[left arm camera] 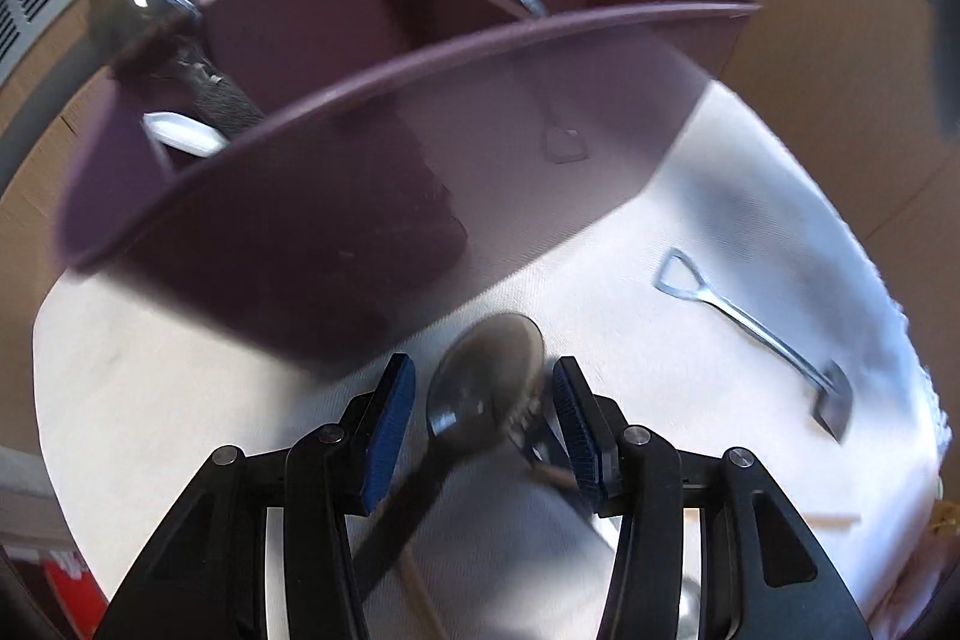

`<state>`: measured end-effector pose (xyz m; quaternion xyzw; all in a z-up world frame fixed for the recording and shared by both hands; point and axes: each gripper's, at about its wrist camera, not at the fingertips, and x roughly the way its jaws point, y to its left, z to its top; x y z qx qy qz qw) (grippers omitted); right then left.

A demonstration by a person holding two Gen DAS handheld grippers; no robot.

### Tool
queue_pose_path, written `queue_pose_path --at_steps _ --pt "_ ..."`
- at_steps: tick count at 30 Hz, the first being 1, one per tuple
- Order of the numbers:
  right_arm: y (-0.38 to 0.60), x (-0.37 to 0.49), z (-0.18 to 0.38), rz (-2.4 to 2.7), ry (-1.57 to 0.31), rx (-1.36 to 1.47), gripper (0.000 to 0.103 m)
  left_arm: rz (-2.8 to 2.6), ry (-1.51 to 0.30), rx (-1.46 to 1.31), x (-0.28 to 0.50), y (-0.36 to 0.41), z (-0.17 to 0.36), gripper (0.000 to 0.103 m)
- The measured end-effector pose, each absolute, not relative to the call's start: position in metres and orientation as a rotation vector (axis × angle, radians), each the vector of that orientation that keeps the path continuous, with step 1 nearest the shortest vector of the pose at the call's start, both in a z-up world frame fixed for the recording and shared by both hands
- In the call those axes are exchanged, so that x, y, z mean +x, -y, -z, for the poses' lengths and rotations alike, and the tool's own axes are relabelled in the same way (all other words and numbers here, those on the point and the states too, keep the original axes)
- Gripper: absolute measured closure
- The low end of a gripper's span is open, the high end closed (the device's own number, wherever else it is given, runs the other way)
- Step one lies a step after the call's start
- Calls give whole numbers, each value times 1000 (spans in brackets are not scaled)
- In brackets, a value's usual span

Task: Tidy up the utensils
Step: 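Open both tools to release the spoons into the caddy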

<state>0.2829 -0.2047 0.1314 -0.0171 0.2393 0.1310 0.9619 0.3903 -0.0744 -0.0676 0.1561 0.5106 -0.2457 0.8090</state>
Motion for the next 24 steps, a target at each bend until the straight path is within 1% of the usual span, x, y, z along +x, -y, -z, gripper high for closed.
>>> queue_pose_path --at_steps 1,2,3,6,8,12,14,16,18,21,24 --pt "206 282 -130 -267 -487 -32 92 513 -1088 320 392 75 67 57" --pt "206 280 -130 -269 -489 -30 92 485 -1086 305 392 75 65 65" --pt "206 279 -130 -272 -489 -27 92 454 -1075 287 390 73 63 67" --pt "208 274 -131 -273 -483 -22 92 442 -1033 216 369 62 50 69" --pt "208 270 -135 -275 -475 -19 92 466 -985 169 347 56 31 69" --pt "204 266 -152 -274 -430 -11 92 503 -790 61 313 42 -44 69" --pt "199 266 -167 -268 -388 -10 92 506 -672 4 306 36 -87 69" --pt "192 268 -186 -261 -335 -18 92 470 -509 -30 301 35 -133 69" --pt "185 274 -204 -252 -297 -29 92 438 -406 -66 305 32 -166 69" --pt "177 284 -225 -234 -251 -51 92 425 -330 -116 325 23 -202 69" --pt "172 301 -232 -235 -250 -54 92 421 -300 -112 331 26 -217 69"
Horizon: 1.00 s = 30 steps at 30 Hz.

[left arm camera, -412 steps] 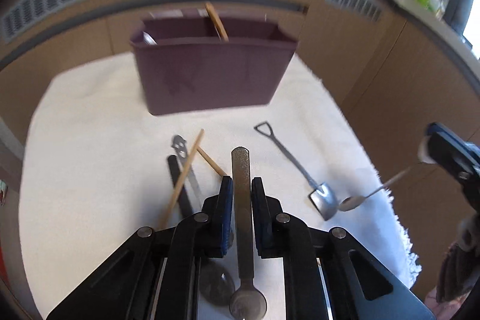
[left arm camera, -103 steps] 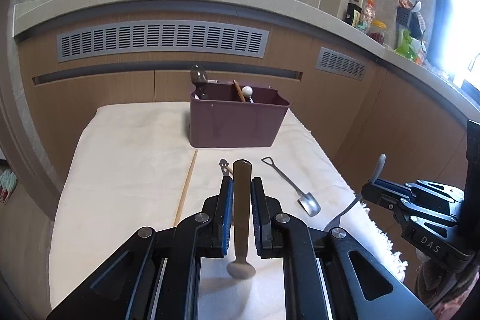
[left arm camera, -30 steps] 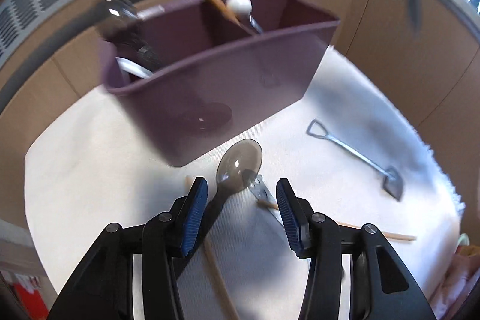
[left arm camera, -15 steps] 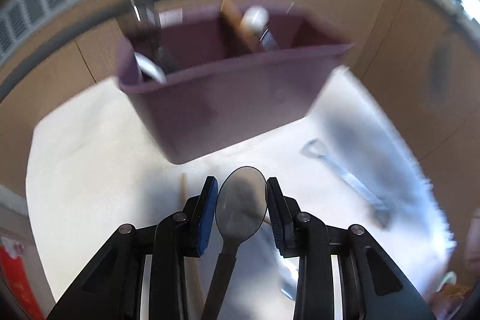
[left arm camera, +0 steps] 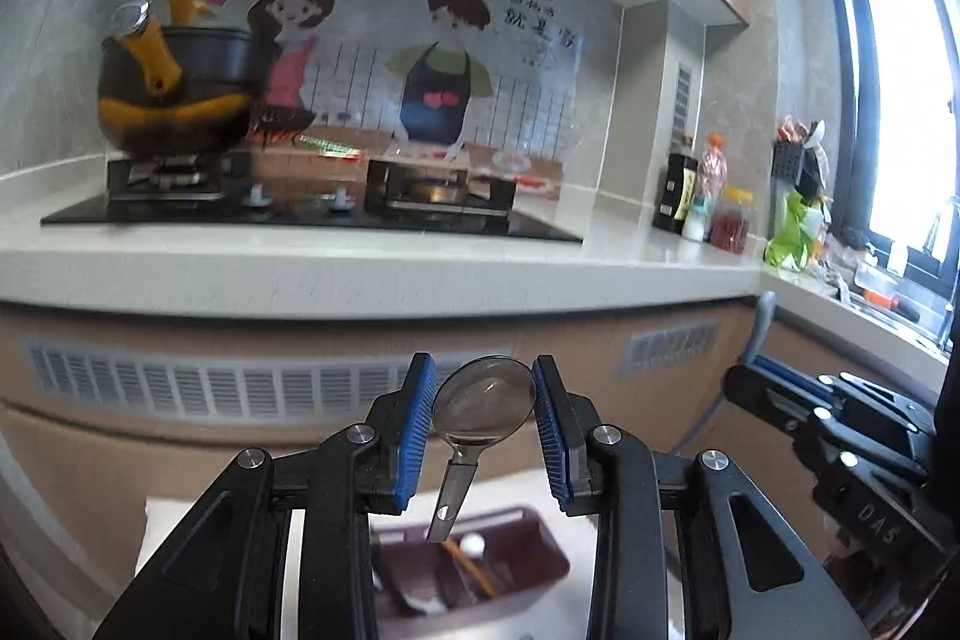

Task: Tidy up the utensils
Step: 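Open both tools to release the spoons into the caddy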

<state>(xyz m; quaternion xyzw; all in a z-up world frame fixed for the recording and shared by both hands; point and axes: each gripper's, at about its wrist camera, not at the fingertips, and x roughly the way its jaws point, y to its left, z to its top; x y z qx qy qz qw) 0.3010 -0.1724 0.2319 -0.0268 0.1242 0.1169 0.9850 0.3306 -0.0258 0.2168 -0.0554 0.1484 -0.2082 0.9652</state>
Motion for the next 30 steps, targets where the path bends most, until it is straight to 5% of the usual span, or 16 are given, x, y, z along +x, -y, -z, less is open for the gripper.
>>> queue_pose_path --at_steps 6,23,25,28,30 --pt "167 334 -204 -252 -314 -54 91 424 -333 -100 365 27 -212 69" --pt "152 405 -69 -278 -678 -74 89 436 -665 -195 423 19 -76 66" --pt "150 404 -60 -279 -707 -90 72 436 -696 -209 424 16 -65 55" --pt "153 391 -59 -240 -674 -127 45 413 -681 -209 411 9 -61 53" --pt "158 379 -59 -222 -655 -137 37 394 -667 -217 398 0 -61 46"
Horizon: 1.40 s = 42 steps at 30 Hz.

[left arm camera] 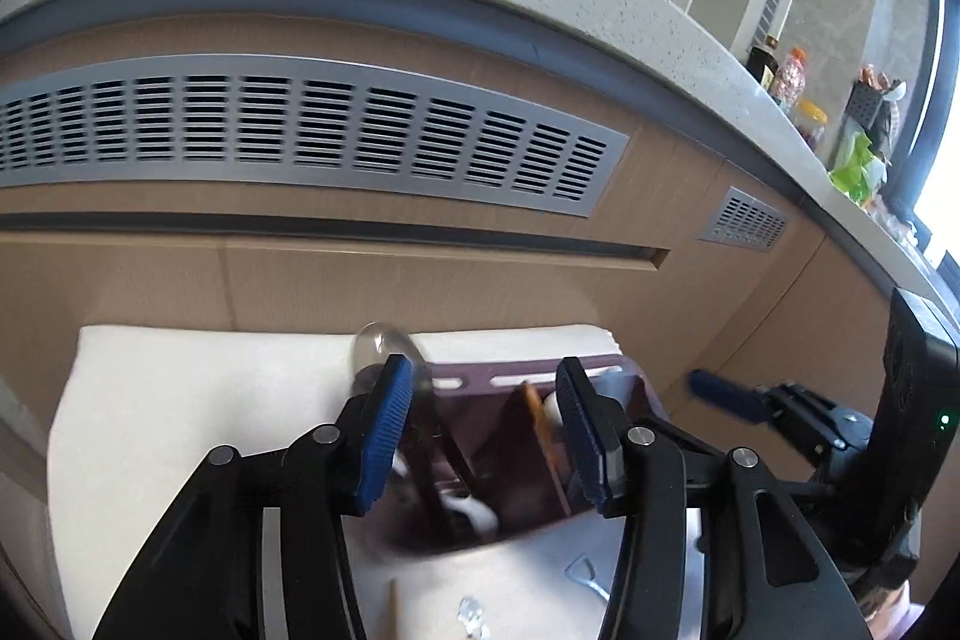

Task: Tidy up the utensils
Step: 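Open both tools to release the spoons into the caddy, then grasp a wooden chopstick with the right tool while the left tool approaches the smiley spoon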

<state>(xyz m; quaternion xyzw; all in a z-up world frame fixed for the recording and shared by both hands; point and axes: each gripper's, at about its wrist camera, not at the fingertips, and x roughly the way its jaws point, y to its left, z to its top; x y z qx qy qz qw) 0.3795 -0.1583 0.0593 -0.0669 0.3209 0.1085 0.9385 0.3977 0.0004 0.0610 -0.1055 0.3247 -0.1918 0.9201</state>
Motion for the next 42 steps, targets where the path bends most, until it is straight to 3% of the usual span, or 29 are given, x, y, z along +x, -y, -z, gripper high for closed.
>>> queue_pose_path --at_steps 2,4,6,14,21,23,25,27,42 --pt "162 367 -60 -204 -649 -153 33 367 -667 -220 386 -10 -60 35" --pt "164 353 -57 -187 -647 -170 21 319 -673 -215 372 -20 -56 33" --pt "166 338 -52 -173 -651 -194 16 282 -688 -208 356 -27 -46 33" --pt "173 286 2 -166 -782 -260 13 216 -852 -163 287 -35 22 30" --pt "182 238 44 -236 -896 -174 13 239 -942 -151 246 -29 51 26" --pt "184 229 49 -258 -898 -130 16 243 -954 -159 240 -28 54 24" --pt "184 227 53 -271 -913 -120 41 246 -962 -162 234 -25 57 24" --pt "182 229 57 -270 -933 -118 49 251 -965 -163 231 -22 58 24" --pt "174 222 43 -238 -817 -139 42 261 -972 -132 227 -12 61 30"
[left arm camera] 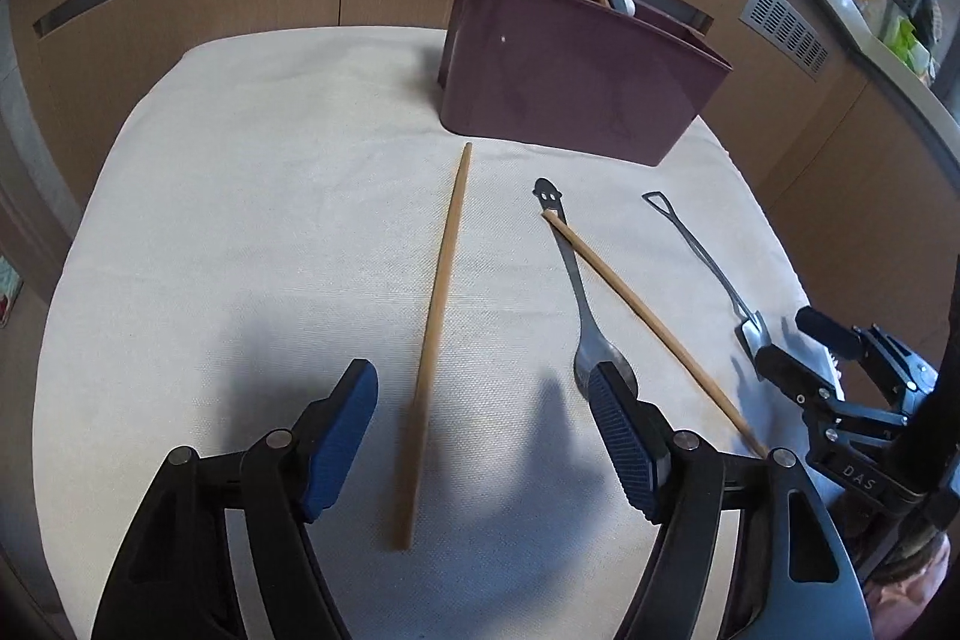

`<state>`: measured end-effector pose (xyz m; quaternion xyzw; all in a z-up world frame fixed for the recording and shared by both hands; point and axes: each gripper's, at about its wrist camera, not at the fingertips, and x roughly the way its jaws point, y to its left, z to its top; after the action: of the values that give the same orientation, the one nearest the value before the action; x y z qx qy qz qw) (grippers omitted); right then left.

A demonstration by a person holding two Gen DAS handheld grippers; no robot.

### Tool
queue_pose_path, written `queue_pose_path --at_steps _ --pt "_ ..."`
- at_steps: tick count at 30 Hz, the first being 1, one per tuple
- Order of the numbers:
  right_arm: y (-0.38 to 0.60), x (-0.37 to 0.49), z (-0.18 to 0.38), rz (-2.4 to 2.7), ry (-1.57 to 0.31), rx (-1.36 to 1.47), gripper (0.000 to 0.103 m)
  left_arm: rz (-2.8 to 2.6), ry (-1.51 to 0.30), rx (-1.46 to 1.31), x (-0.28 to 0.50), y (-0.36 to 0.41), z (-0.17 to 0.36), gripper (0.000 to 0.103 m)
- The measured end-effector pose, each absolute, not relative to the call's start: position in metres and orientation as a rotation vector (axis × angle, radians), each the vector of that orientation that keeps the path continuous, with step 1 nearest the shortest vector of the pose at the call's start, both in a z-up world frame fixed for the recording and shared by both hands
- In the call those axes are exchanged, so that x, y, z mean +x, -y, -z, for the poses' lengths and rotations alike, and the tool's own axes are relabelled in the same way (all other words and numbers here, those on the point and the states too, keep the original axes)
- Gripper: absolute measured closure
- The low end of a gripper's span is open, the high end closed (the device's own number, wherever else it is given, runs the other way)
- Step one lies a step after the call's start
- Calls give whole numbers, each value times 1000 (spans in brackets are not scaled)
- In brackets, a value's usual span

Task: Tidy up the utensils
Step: 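Grasp a wooden chopstick with the right tool while the left tool approaches the smiley spoon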

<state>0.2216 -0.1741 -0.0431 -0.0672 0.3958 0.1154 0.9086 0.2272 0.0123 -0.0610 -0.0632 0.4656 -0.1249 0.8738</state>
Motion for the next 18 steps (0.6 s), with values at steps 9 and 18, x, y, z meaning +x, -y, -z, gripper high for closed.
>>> queue_pose_path --at_steps 9,18 --pt "113 252 45 -454 -896 -198 80 193 -958 -117 220 -27 58 29" --pt "105 265 58 -434 -963 -197 97 174 -971 -176 218 -47 63 29"
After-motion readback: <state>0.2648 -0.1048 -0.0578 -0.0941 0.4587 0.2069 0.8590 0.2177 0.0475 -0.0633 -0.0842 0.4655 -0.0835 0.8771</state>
